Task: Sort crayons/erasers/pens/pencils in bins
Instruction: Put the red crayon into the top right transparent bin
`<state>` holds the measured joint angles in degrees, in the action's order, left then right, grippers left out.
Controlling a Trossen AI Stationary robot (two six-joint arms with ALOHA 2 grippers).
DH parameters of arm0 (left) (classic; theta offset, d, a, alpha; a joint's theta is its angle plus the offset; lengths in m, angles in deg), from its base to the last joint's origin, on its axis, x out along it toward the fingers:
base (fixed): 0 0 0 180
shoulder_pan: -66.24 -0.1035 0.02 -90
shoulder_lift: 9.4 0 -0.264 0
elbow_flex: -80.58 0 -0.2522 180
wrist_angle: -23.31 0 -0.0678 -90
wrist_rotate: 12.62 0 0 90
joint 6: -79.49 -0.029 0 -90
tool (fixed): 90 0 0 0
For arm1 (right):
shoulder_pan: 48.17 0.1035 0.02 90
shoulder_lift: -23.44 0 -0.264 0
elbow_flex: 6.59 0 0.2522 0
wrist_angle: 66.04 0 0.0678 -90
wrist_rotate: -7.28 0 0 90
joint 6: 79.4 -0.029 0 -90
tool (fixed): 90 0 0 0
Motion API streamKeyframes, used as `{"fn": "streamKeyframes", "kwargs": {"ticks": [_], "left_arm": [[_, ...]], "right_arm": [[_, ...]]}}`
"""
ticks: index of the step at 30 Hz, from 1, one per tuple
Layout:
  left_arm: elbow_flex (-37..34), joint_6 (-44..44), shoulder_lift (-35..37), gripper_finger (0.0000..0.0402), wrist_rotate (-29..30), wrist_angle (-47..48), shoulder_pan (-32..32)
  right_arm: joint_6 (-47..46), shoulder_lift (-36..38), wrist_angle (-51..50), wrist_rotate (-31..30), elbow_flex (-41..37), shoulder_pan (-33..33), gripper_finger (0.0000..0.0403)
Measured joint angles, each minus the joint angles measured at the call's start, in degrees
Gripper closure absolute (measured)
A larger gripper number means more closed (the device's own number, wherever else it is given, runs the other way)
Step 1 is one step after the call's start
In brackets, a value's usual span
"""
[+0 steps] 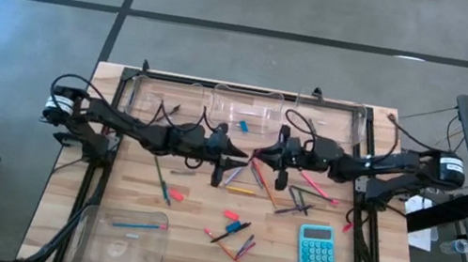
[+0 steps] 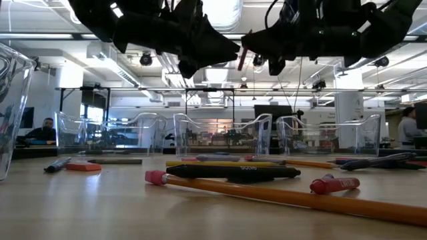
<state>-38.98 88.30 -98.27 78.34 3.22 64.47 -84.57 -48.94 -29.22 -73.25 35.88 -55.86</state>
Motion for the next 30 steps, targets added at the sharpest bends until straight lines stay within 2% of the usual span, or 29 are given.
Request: {"fn": "streamKeyframes", "kwargs": {"ticks": [5, 11, 13, 17, 21, 23, 27, 30], "left_arm": [[-0.3, -2.0, 2.1, 0.0290, 1.8, 0.4, -0.6], [-0.4, -2.2, 1.5, 0.0290, 2.6, 0.5, -0.6], [-0.4, -2.2, 1.2, 0.0290, 2.6, 0.4, -0.8], [-0.4, -2.2, 1.2, 0.0290, 2.6, 0.4, -1.8], [-0.3, -2.1, 1.2, 0.0290, 2.3, 1.2, -3.0], [0.5, -1.8, 1.2, 0.0290, 2.1, 4.5, -3.7], [1.4, -0.6, 1.2, 0.0290, 2.0, 9.9, -4.7], [1.5, -0.3, 1.2, 0.0290, 2.0, 11.1, -5.0]], "right_arm": [[6.0, 9.5, -17.1, -8.0, 0.2, -3.6, 0.0383], [12.8, 18.2, -48.1, -30.9, 5.7, -9.8, 0.0383], [13.3, 18.7, -54.8, -35.3, 7.8, -13.0, 0.0383], [12.4, 16.4, -63.2, -34.6, 11.1, -21.4, 0.0383], [12.6, 10.9, -67.9, -33.0, 13.5, -29.3, 0.0383], [12.7, 7.5, -68.9, -31.6, 14.7, -32.4, 0.0383], [13.4, 0.4, -70.6, -27.4, 16.4, -36.7, 0.0383], [13.8, -4.6, -71.5, -27.0, 18.0, -38.4, 0.0383]]}}
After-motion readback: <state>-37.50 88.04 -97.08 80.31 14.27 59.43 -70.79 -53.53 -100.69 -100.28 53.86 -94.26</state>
